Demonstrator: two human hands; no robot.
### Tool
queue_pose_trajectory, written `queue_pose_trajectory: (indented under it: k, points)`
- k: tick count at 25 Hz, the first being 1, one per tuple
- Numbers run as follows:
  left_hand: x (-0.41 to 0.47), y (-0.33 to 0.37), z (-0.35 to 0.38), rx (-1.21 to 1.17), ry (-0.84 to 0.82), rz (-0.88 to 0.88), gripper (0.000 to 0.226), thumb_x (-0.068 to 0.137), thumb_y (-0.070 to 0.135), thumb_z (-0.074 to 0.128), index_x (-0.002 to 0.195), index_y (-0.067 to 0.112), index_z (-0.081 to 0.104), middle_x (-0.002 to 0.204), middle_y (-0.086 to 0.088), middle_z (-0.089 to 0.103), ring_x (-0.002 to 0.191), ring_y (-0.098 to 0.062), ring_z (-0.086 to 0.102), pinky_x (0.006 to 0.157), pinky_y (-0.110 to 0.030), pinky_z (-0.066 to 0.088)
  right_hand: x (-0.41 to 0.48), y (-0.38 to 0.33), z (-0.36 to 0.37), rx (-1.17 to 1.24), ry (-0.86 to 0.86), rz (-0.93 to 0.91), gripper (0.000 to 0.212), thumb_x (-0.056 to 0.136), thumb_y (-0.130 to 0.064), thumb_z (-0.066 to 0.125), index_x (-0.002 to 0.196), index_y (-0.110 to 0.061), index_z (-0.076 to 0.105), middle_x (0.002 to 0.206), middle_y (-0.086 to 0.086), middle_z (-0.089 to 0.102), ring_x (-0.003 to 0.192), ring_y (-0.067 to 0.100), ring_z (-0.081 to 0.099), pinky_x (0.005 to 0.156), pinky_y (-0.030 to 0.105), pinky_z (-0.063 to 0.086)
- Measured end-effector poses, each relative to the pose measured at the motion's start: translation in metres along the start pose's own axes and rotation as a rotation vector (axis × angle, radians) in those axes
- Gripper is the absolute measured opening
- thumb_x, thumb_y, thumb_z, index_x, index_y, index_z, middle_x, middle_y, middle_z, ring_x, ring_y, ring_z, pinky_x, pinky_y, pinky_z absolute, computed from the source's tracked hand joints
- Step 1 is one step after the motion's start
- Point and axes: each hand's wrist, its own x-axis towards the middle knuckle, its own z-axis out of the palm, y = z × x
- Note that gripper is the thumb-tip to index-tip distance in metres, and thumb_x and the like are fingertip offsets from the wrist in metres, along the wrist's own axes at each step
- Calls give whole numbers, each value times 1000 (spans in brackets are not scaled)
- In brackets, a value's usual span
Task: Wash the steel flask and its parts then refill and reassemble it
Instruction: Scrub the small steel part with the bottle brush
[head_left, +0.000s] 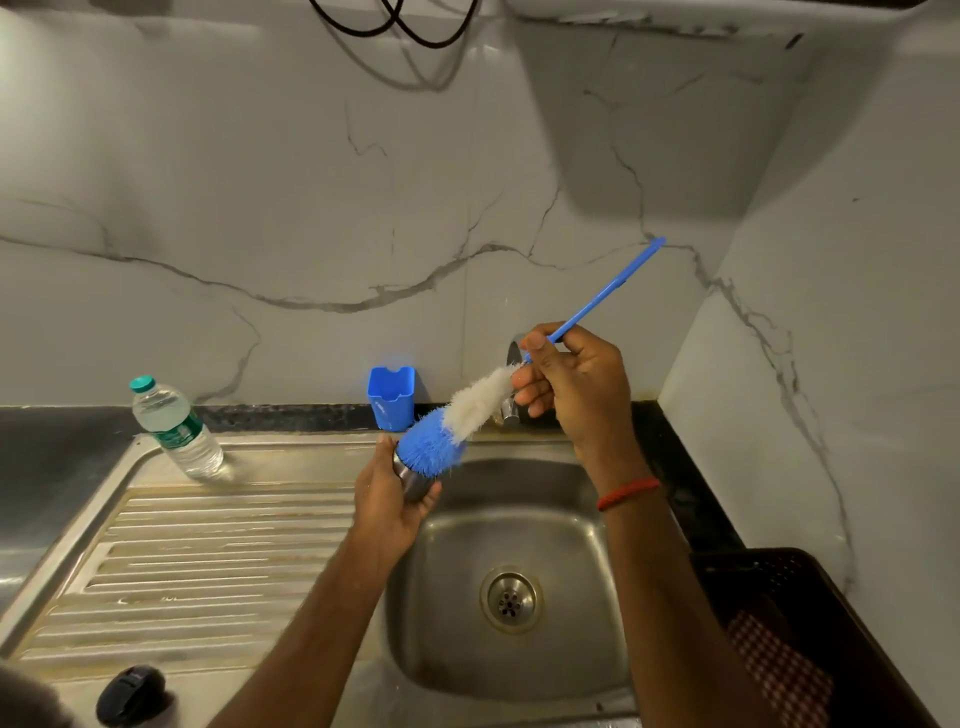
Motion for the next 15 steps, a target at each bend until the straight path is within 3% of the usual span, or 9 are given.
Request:
queue_pose_trajectory:
  k: [4,7,9,11,13,15]
  points:
    - [2,-2,-16,-125,40,-63,39,99,48,57,121,15,62,123,-19,62,111,-33,65,83,-46,60,-1,-15,-10,49,61,-89,13,97,-24,61,97,-11,65,62,5,69,51,17,62,50,27,55]
    - [3,1,-26,-181,-36,-105,54,92,49,64,129,10,57,127,-24,62,113,-40,66,88,-55,60,-3,-10,-22,38,-242,-53,10,94,-13,67,104,-11,68,79,9,74,68,21,69,65,30,60]
    - [1,3,-25,-194,-87,-130,66,85,52,68,131,6,55,127,-28,62,113,-43,67,82,-55,62,-12,5,-28,120,-485,27,37,89,-16,70,124,-7,63,105,14,75,94,29,73,82,38,60]
    - [-1,5,-21,-218,-124,-130,73,82,54,70,134,6,53,127,-30,63,114,-44,67,77,-53,63,-22,18,-26,197,-634,112,58,92,-36,67,135,-1,54,124,21,68,112,38,67,93,46,56]
    - [-1,4,-19,-253,-141,-125,77,85,58,67,139,6,50,129,-31,63,115,-45,66,72,-50,63,-29,26,-17,201,-571,209,59,93,-49,56,124,2,62,117,25,69,108,40,68,90,45,59]
    - [0,2,-18,-265,-127,-103,77,91,63,57,140,5,49,130,-32,62,118,-47,64,65,-44,63,-33,35,-5,165,-417,313,43,87,-39,60,104,-1,69,102,27,72,95,39,72,79,40,62]
